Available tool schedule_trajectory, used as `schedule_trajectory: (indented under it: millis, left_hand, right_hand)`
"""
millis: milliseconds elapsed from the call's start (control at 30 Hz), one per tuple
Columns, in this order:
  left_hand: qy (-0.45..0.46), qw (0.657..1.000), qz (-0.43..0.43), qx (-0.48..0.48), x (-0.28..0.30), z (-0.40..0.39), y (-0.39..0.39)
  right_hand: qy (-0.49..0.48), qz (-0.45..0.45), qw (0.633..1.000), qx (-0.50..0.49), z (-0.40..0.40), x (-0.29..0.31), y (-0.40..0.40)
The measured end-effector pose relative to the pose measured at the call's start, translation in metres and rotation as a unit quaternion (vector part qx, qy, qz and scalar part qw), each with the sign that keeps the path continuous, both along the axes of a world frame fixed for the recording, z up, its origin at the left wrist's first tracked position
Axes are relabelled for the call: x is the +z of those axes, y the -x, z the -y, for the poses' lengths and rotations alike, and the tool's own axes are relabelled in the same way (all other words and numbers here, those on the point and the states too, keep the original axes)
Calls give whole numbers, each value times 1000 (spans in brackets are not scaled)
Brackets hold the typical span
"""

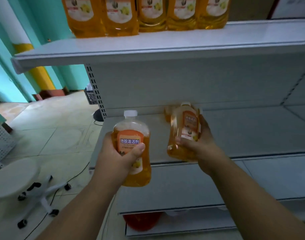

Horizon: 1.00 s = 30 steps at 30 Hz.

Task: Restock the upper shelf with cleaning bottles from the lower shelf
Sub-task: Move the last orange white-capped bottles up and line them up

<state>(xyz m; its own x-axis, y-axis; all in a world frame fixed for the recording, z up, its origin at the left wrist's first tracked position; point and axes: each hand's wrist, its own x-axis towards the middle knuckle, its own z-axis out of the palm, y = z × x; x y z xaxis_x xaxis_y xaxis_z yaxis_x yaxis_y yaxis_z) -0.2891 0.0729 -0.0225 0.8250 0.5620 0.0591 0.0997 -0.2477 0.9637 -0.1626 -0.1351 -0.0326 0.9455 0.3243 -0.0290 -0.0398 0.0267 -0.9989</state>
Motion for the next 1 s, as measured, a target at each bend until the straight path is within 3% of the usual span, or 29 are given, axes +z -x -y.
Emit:
schedule_trajectory:
  millis: [200,367,500,633,800,1000]
  left_hand:
    - [9,1000,-16,-16,-2,87,-31]
    - [27,998,20,-58,22,178,-40]
    - [66,990,78,-94,65,222,-41]
    - [44,982,158,-94,126,234,-37]
    - [-14,978,198,-72,188,216,-30]
    - [-148,958,241,-45,248,160,-41]
  right_hand:
    - [-148,-18,988,35,110,43,49]
    - [-173,41,984,12,192,87,77]
    - [-166,138,976,7,234,137,77]
    - [-160,229,960,-1,237,188,71]
    - [-168,311,935,9,205,231,62]
    - [-174,406,897,9,151,269,37]
